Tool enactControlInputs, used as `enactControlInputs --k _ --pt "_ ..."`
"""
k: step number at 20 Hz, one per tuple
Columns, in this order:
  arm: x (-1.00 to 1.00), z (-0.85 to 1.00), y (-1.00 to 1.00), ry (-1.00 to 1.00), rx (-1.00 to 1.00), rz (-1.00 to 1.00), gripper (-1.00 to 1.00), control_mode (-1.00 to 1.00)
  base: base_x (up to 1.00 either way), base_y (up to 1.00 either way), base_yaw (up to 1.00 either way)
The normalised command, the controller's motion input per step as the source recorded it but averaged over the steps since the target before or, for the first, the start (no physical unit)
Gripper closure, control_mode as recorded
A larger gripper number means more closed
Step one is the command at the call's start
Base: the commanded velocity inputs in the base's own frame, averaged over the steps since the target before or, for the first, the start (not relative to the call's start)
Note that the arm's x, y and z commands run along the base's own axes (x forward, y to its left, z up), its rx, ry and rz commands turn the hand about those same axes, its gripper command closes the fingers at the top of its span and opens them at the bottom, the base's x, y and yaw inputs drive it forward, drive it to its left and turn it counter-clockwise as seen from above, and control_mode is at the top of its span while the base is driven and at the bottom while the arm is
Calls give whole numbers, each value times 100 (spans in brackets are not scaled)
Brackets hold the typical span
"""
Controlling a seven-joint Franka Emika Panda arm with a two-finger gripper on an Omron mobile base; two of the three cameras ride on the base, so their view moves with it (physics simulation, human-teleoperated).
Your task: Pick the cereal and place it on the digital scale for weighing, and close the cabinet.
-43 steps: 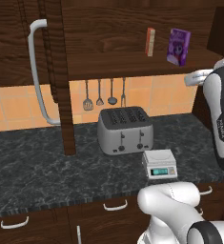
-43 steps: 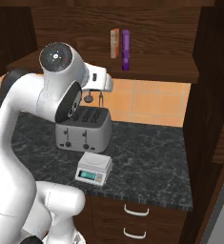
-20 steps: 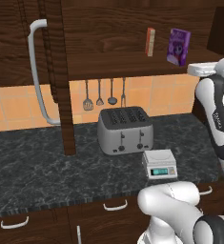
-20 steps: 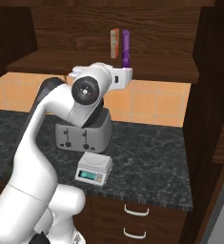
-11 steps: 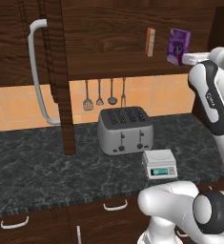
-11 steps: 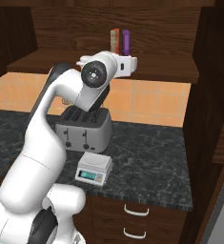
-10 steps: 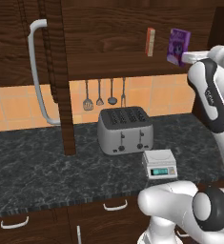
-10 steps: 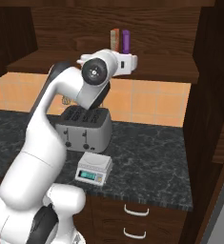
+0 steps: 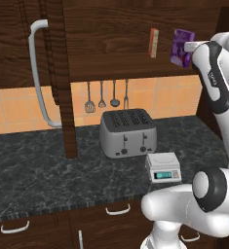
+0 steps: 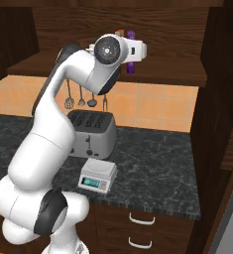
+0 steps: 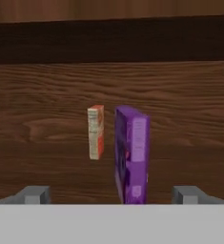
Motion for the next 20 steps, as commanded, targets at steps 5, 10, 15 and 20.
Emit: enactControlInputs --k 5,10,15,20 --pt "50 0 -29 0 0 7 -100 -100 0 0 0" --pt "51 0 -4 1 0 1 -100 -100 0 0 0" --pt "48 0 0 2 0 0 -100 -100 0 0 0" --pt "47 -2 7 0 0 0 -100 -100 0 0 0"
